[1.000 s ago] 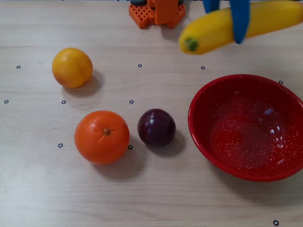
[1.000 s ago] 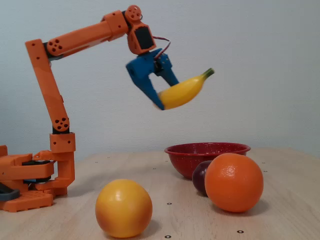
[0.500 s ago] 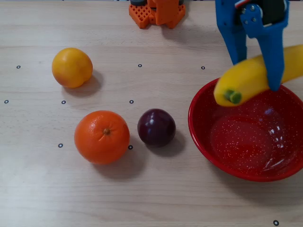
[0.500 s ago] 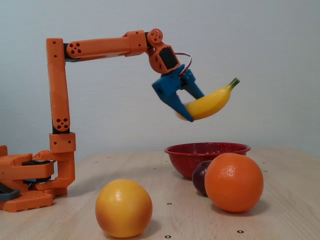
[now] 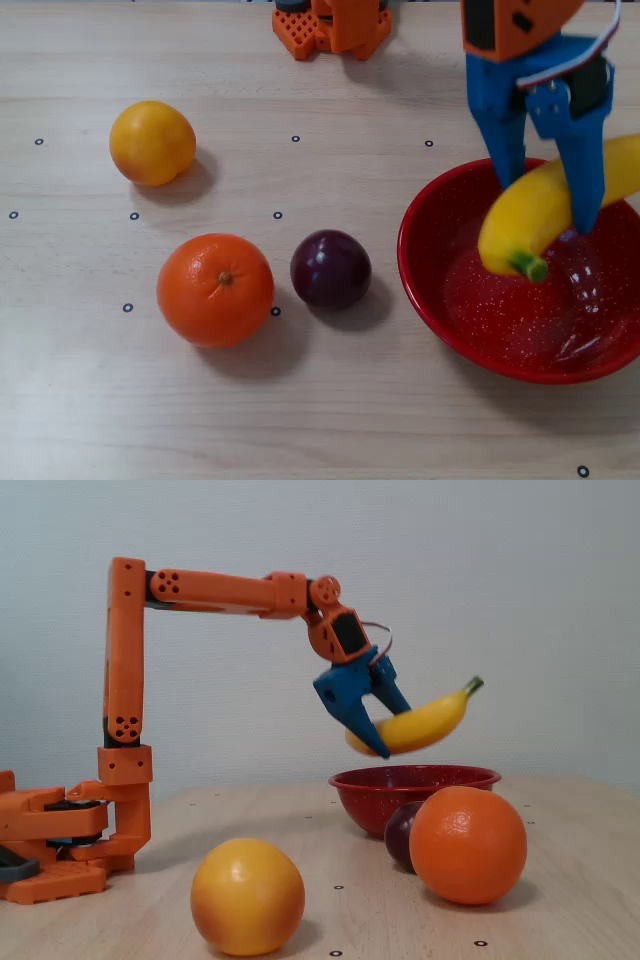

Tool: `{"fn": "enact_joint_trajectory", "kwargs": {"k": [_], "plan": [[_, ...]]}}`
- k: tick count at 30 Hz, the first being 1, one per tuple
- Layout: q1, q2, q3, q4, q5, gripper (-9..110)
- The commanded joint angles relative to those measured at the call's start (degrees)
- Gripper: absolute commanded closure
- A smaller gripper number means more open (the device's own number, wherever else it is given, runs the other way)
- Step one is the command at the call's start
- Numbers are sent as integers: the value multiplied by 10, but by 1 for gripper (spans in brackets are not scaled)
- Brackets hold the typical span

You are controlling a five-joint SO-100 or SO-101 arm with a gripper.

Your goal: Put banana in the red bowl.

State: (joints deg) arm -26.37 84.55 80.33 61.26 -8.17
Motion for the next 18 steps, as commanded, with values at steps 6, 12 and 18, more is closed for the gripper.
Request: {"fn": "enact_joint_trajectory", "kwargs": {"k": [6,12,18], "plan": [[10,11,-25,-52,-46,102],[21,-5,-23,-56,-74,102],[31,-10,-19,-57,-127,102]]}}
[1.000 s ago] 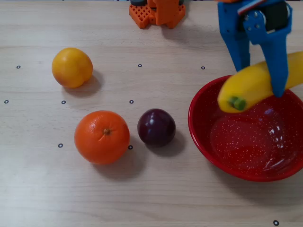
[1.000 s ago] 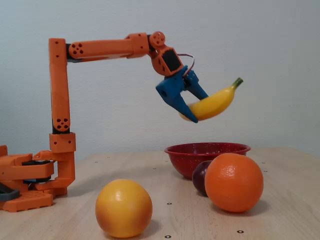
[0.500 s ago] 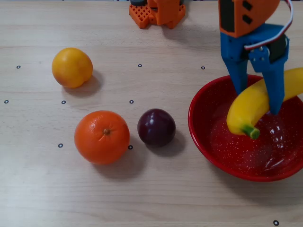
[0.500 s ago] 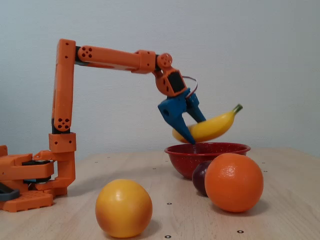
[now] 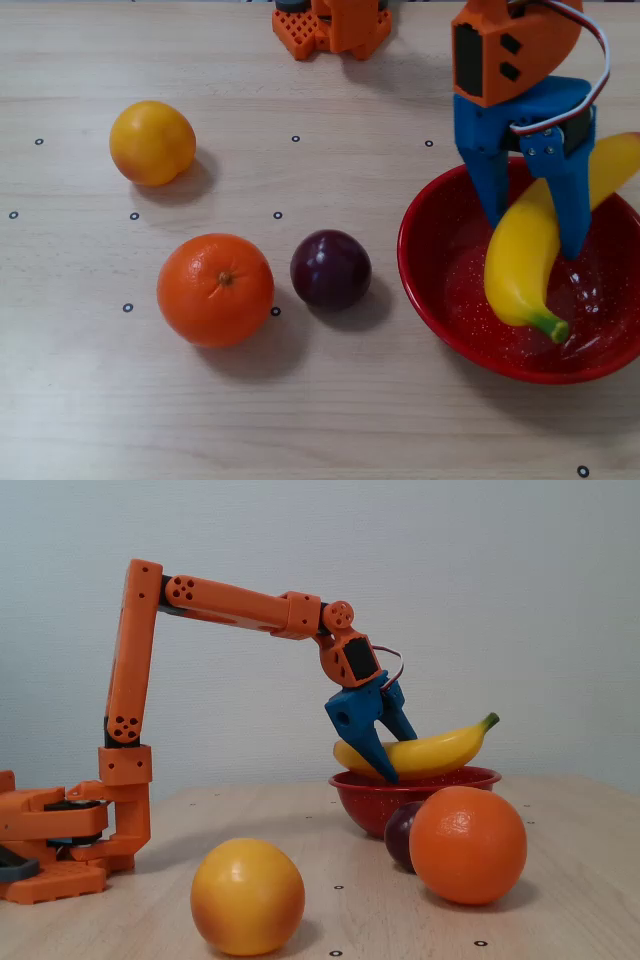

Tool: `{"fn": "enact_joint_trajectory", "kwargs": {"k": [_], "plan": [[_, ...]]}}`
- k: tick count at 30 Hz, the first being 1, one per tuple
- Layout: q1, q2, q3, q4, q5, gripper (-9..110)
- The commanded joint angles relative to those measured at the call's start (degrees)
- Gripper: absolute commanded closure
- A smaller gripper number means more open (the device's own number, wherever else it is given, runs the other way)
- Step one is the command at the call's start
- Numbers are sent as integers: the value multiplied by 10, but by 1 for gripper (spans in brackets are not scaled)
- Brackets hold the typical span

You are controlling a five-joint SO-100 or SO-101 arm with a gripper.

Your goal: Put banana in the red bowl.

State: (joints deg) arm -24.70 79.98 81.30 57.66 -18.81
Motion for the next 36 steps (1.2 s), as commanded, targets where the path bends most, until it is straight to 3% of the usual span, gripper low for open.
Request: {"fn": "enact_joint_trajectory", "kwargs": {"k": [1,9,12,17,36], "plan": [[16,36,-28,-21,-28,102],[31,25,-28,-28,-66,97],[36,22,-29,-30,-68,86],[44,19,-31,-33,-70,79],[53,39,-82,-30,-71,76]]}}
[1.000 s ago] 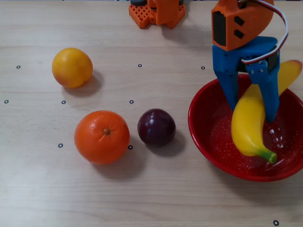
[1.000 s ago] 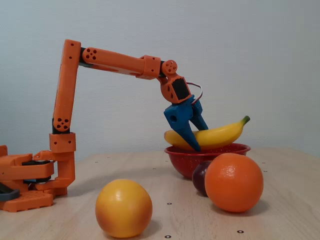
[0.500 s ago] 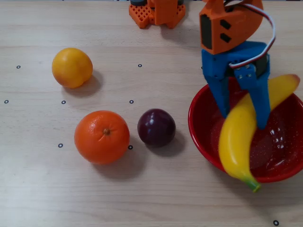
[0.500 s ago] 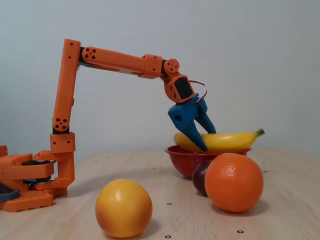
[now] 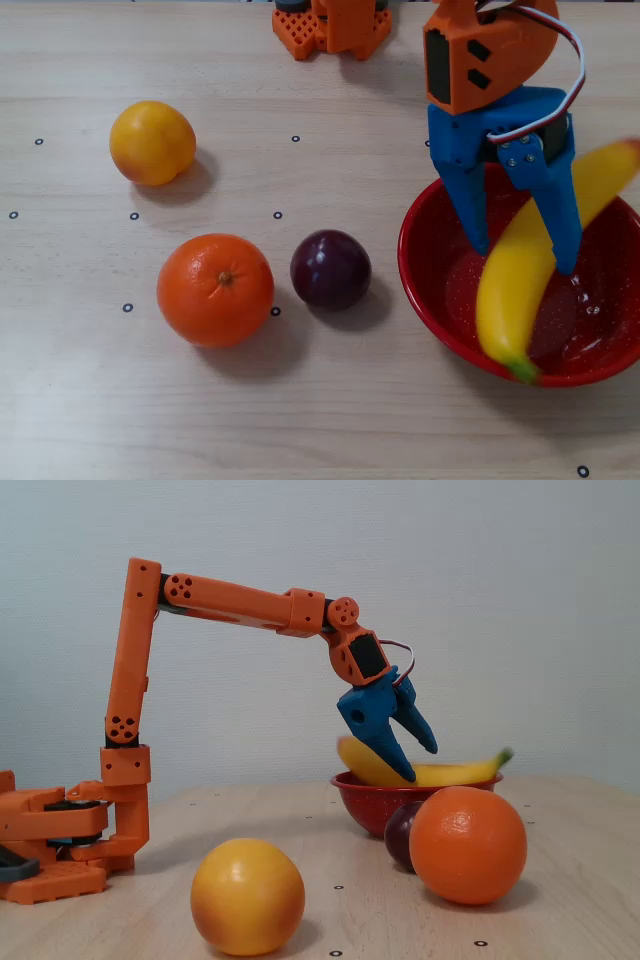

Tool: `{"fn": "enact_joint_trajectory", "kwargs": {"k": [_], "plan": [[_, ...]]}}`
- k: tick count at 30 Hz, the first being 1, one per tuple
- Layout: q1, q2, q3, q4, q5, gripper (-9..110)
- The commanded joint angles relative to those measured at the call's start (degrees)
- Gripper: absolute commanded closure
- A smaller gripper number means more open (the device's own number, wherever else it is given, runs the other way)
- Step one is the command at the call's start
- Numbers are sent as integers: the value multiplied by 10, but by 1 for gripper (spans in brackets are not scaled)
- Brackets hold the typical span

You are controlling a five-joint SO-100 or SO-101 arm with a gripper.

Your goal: Put banana in the red bowl.

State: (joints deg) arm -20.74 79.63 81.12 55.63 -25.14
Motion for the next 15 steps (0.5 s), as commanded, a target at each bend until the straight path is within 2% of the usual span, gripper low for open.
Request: {"fn": "enact_joint_trajectory", "kwargs": {"k": [1,11,15], "plan": [[13,46,-84,-6,-8,78],[15,81,-107,52,-6,102],[18,103,-108,76,5,102]]}}
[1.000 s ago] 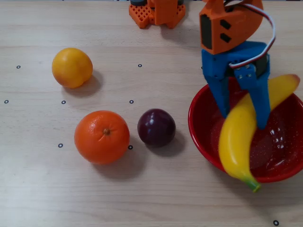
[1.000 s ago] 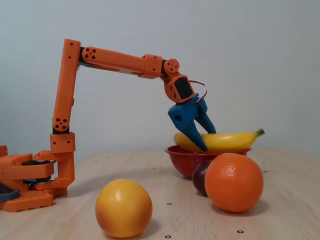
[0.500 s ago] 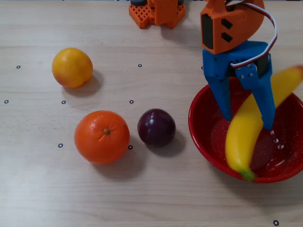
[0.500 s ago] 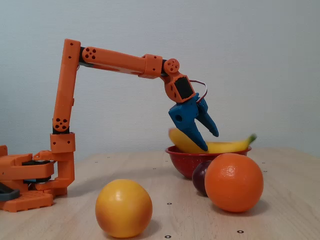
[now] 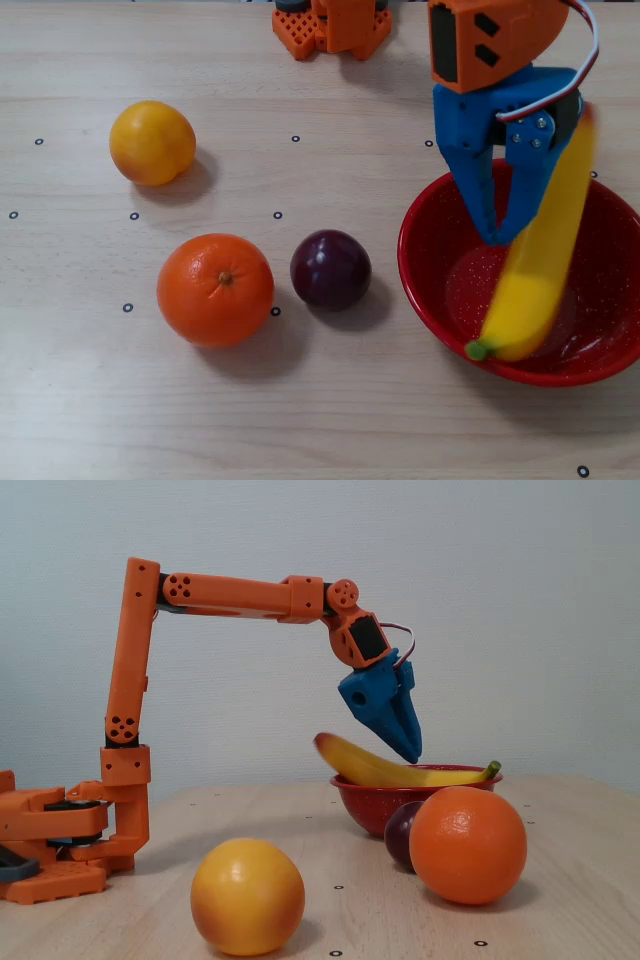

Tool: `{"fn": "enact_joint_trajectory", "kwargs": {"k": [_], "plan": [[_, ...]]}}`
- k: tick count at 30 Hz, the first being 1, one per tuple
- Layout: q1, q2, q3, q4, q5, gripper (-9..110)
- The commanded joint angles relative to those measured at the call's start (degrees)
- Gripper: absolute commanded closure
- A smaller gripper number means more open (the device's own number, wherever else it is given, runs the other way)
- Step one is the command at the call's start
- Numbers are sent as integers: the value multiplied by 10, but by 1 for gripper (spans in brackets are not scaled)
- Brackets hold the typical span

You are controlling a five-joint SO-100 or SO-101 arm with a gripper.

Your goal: Put banana in the red bowl.

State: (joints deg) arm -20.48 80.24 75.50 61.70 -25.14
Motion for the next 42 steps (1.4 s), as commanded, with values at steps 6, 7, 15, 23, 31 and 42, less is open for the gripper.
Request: {"fn": "enact_joint_trajectory", "kwargs": {"k": [6,7,15,23,31,42], "plan": [[25,163,-33,47,33,102],[25,179,-25,54,35,102],[40,306,25,124,89,102],[92,463,153,148,132,102],[154,640,338,137,137,102],[187,830,544,134,157,102]]}}
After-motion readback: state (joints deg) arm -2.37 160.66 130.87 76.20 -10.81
